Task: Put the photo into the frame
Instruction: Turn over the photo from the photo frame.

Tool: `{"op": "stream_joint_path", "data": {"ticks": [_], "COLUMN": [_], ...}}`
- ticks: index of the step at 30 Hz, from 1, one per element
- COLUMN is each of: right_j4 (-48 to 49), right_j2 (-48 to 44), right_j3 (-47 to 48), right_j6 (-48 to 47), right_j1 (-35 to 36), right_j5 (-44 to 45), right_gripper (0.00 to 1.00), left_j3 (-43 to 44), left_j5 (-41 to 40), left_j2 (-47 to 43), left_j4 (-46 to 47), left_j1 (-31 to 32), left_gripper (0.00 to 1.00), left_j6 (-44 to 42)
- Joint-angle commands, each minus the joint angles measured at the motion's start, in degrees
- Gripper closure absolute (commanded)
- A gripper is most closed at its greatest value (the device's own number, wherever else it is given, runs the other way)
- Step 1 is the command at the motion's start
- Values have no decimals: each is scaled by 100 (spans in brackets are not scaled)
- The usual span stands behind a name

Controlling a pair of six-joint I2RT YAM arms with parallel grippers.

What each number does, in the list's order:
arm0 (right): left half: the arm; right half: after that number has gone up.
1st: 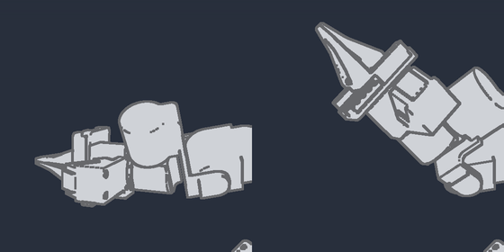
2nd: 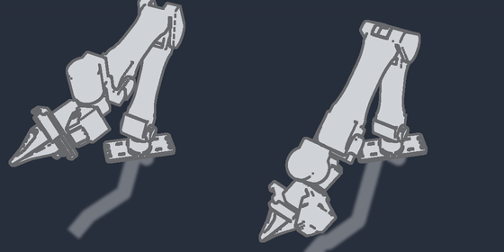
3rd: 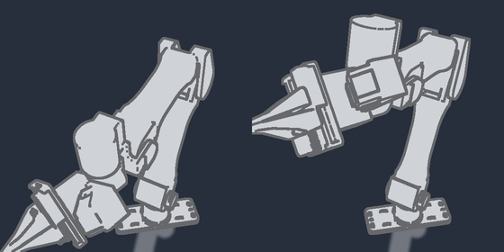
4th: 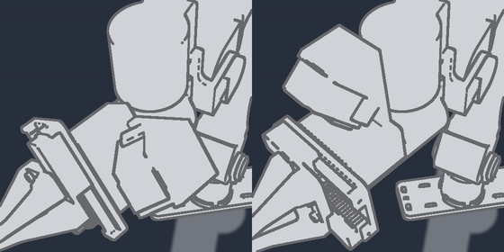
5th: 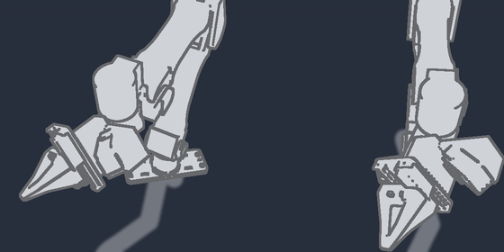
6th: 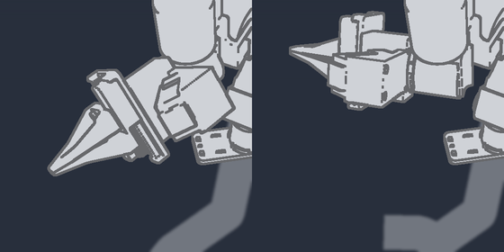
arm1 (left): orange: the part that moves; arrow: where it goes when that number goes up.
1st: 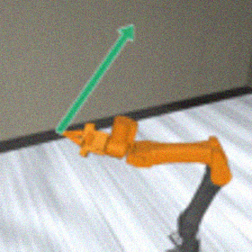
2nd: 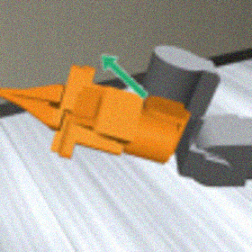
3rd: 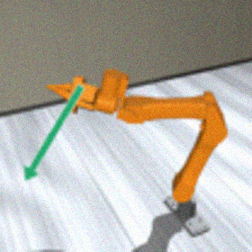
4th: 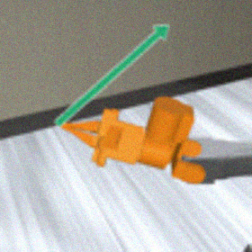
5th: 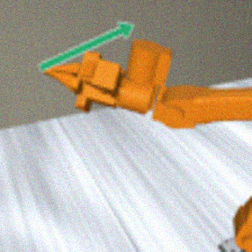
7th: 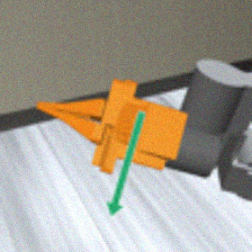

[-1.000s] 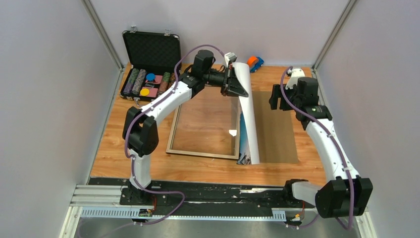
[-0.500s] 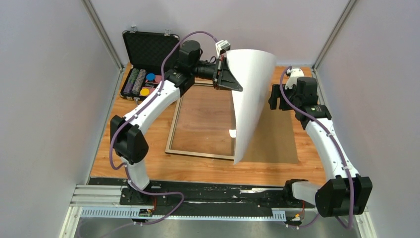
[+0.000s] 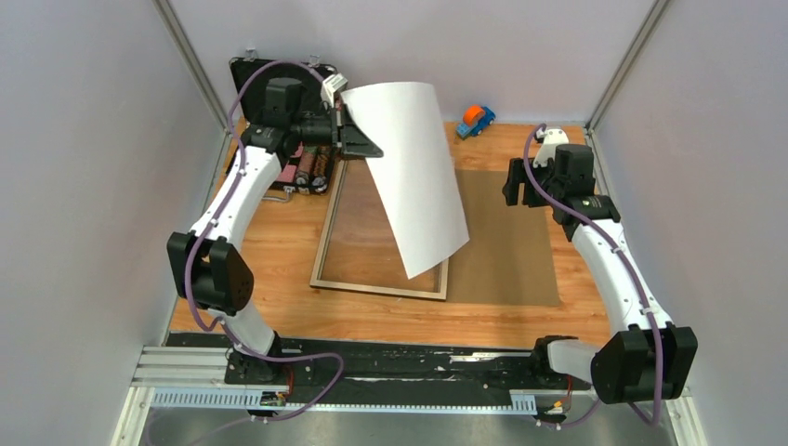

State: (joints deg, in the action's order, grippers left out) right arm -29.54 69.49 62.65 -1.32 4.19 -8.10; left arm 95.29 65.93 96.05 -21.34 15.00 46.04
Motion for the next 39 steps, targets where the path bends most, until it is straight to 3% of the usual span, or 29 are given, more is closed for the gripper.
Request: {"op": "stream_joint_path", "data": {"ticks": [1, 6, 14, 17, 21, 26, 39], "right_j4": [224, 244, 251, 255, 245, 249, 224], "right_j2": [-32, -59, -12, 128, 480, 766, 1085], "right_j3": [121, 40, -75, -50, 21, 92, 177], "right_j6": [97, 177, 504, 629, 668, 668, 669], "right_j1": [-24, -25, -29, -23, -26, -25, -27], "right_j5": [-73, -360, -525, -211, 27, 230, 735], "right_gripper": [28, 28, 32, 45, 76, 99, 100], "left_j3": [247, 501, 595, 772, 885, 987, 1212], "left_j5": [-636, -1490, -2670, -3105, -3468, -3810, -4149], "left_j2": [350, 1158, 1795, 2035, 2221, 2324, 2660], "left_j4": [-2276, -3338, -3848, -4003, -4052, -4033, -3849], "left_j1": [-453, -640, -691, -692, -699, -701, -701], "left_gripper": [100, 100, 100, 100, 100, 100, 100], "left_j6": [-2317, -3611, -4500, -4767, -4975, -5178, -5664]}}
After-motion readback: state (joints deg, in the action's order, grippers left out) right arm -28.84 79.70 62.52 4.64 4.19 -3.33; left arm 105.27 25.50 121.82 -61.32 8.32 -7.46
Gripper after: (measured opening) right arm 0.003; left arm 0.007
